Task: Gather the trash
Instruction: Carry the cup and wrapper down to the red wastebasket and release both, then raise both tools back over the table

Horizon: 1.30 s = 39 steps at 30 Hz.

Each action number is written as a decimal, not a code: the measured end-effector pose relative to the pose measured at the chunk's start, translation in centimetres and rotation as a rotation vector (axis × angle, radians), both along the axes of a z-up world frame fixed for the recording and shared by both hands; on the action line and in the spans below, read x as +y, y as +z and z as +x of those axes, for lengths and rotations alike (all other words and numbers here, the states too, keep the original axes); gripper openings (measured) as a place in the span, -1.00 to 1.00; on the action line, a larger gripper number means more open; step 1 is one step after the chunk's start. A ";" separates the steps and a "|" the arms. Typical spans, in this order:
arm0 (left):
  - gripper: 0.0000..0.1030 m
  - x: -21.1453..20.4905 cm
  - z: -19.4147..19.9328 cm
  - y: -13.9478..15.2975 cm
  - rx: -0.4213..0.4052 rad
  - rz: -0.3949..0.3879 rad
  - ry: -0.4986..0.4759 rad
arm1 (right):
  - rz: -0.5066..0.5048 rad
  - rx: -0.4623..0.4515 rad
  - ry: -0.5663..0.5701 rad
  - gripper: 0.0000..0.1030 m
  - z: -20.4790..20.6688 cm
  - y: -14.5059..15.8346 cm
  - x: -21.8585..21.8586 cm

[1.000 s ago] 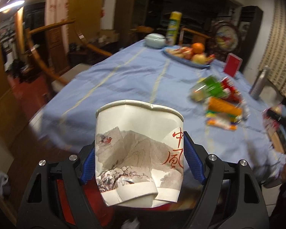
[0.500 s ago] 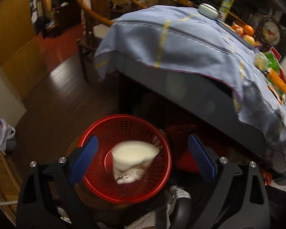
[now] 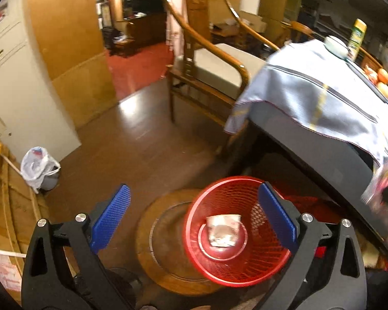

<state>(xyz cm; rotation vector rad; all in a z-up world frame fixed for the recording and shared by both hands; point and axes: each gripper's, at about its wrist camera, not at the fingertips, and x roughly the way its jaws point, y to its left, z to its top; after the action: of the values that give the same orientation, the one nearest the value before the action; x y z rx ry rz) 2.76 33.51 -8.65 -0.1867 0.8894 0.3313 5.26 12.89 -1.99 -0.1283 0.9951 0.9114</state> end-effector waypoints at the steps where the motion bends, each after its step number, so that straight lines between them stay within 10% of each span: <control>1: 0.86 0.4 -0.3 0.0 -0.002 0.002 0.012 | -0.014 0.010 0.030 -0.17 -0.1 -0.6 1.2; 5: 0.87 1.1 -1.3 -0.1 -0.006 -0.005 0.036 | -0.072 0.043 0.082 0.36 -0.2 -2.8 4.2; 18: 0.87 1.4 -0.5 0.2 -0.016 0.000 0.034 | -0.043 0.035 0.055 0.41 0.6 -2.2 3.4; 39: 0.87 -14.7 0.6 6.7 -0.138 0.088 -0.303 | 0.107 -0.198 -0.388 0.52 -0.5 4.9 -16.5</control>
<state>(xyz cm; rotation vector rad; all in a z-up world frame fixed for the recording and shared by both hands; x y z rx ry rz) 3.31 18.81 -1.94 0.0078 0.7522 0.0734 4.77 -3.59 2.86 0.0637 0.7509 0.5814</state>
